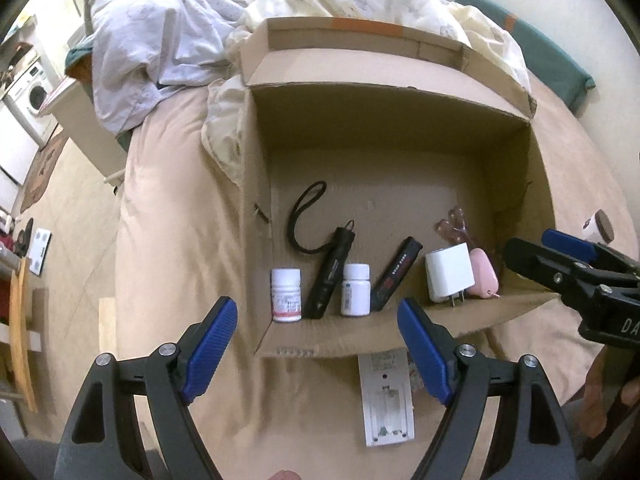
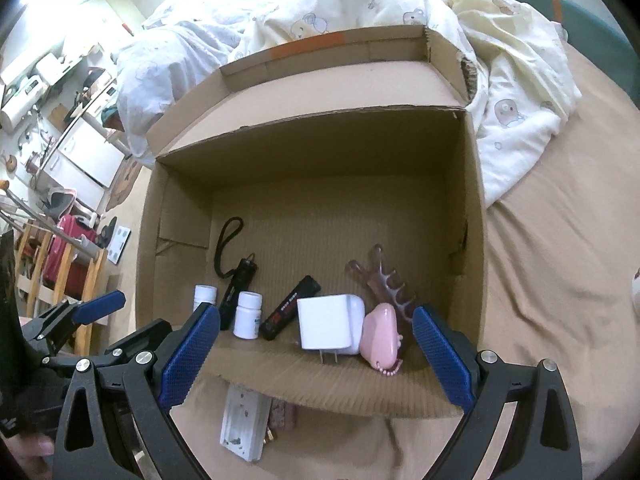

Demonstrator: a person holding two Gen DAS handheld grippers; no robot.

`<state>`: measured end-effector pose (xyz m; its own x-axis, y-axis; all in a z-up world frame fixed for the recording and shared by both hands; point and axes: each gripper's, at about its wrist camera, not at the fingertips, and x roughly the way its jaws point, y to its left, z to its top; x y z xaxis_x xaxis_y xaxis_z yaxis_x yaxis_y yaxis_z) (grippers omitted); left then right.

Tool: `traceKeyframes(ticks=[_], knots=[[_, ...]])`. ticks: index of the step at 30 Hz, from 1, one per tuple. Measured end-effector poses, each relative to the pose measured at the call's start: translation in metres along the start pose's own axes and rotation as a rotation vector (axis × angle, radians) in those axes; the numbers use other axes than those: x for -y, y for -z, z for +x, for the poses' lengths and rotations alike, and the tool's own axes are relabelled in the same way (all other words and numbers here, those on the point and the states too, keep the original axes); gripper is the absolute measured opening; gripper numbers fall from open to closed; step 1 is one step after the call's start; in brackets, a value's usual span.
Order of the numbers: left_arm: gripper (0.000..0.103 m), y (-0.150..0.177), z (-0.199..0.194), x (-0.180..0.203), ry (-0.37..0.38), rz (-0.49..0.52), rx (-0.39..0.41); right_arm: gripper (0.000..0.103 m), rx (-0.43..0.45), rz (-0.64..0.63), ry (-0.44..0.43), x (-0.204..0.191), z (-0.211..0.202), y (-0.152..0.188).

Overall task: Organize rigid objects
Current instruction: 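Open both grippers and withdraw them from the box, then grasp the white remote with the left gripper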

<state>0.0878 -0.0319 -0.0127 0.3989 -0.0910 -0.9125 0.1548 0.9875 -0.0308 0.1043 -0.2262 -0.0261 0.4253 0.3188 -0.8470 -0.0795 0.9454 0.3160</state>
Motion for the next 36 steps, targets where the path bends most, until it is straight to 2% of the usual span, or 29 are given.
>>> traceKeyframes(ticks=[11, 14, 21, 23, 25, 28, 33, 36], knots=[[0.081, 0.028, -0.015, -0.023, -0.005, -0.034, -0.006, 0.103, 0.021, -0.009, -0.002, -0.007, -0.028, 0.029], [0.08, 0.038, -0.01, -0.026, -0.005, -0.051, -0.034, 0.103, 0.015, 0.005, -0.012, -0.007, -0.03, 0.039], [0.08, 0.052, 0.011, -0.027, 0.016, -0.084, -0.118, 0.103, -0.057, 0.064, -0.053, -0.003, -0.02, 0.055], [0.075, 0.056, 0.022, -0.026, 0.037, -0.103, -0.153, 0.103, -0.077, 0.075, -0.043, -0.002, -0.015, 0.057], [0.068, 0.06, 0.035, -0.022, 0.063, -0.116, -0.204, 0.103, -0.104, 0.097, -0.056, 0.0, -0.008, 0.059], [0.068, 0.065, 0.05, -0.01, 0.082, -0.106, -0.244, 0.103, -0.126, 0.13, -0.093, 0.002, -0.002, 0.059], [0.068, 0.067, 0.069, 0.022, 0.118, -0.031, -0.277, 0.103, -0.136, 0.134, -0.076, 0.003, 0.003, 0.058], [0.068, 0.069, 0.082, 0.035, 0.132, -0.024, -0.307, 0.103, -0.139, 0.133, -0.074, 0.004, 0.003, 0.058]])
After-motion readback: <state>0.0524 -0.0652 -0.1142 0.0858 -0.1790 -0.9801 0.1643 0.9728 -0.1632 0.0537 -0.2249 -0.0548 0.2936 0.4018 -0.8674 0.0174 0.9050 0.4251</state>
